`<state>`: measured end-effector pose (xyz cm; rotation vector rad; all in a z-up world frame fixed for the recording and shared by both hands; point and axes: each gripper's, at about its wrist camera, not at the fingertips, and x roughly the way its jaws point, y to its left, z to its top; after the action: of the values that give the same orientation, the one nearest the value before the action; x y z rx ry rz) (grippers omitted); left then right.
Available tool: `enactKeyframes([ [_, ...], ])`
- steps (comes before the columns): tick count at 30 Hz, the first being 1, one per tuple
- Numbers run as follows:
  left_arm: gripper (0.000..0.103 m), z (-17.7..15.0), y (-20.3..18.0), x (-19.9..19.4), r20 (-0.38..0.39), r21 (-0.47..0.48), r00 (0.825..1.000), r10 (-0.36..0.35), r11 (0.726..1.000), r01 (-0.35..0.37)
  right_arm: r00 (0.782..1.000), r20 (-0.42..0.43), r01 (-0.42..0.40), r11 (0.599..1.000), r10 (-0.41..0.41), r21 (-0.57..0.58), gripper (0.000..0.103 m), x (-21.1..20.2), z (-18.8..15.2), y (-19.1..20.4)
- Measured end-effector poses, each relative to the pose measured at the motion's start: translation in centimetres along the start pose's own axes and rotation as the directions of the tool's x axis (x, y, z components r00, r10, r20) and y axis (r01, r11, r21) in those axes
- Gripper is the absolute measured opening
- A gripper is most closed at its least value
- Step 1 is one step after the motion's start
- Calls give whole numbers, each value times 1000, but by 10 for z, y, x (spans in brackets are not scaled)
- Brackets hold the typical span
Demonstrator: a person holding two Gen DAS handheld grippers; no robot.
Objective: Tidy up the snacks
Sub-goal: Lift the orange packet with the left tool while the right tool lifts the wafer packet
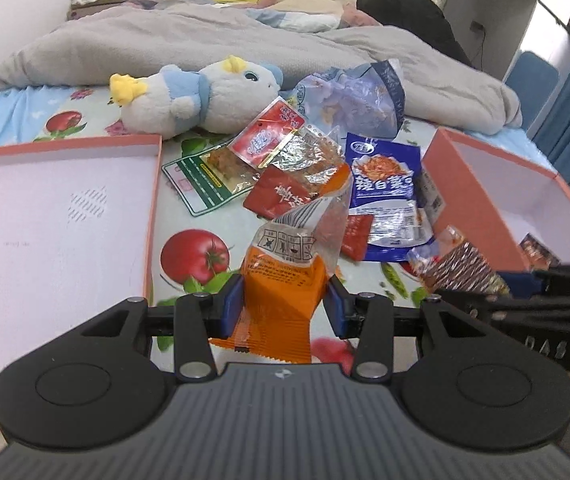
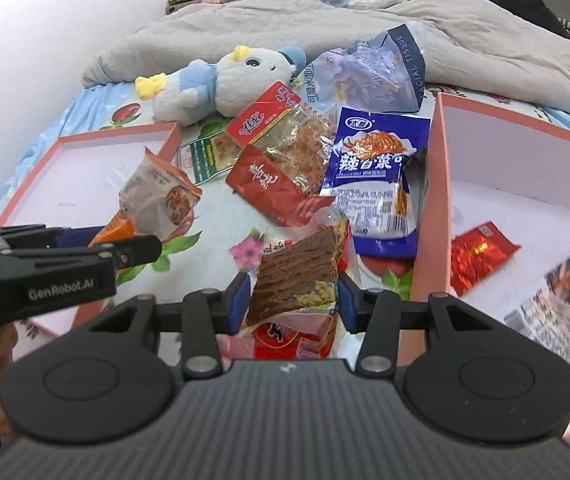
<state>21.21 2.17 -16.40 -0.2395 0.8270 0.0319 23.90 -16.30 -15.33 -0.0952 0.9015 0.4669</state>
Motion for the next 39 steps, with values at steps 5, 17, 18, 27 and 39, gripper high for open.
enactKeyframes([
  [5,49,-4,-2,-25,10,-26,1000,-9,1000,9,1000,28,-6,1000,6,6,48,-21,-11,8],
  [17,49,11,-25,-57,42,-39,996,-82,996,84,993,116,22,999,-27,46,48,-63,-6,2],
  [18,49,14,-28,-59,45,-37,995,-87,995,89,992,123,22,998,-28,53,48,-66,-5,0],
  [27,49,43,-51,-80,88,-8,989,-122,992,123,978,196,60,995,-74,80,48,-97,11,-15],
  [39,49,82,-89,-102,138,33,972,-191,982,188,952,280,99,990,-124,104,48,-146,26,-44],
])
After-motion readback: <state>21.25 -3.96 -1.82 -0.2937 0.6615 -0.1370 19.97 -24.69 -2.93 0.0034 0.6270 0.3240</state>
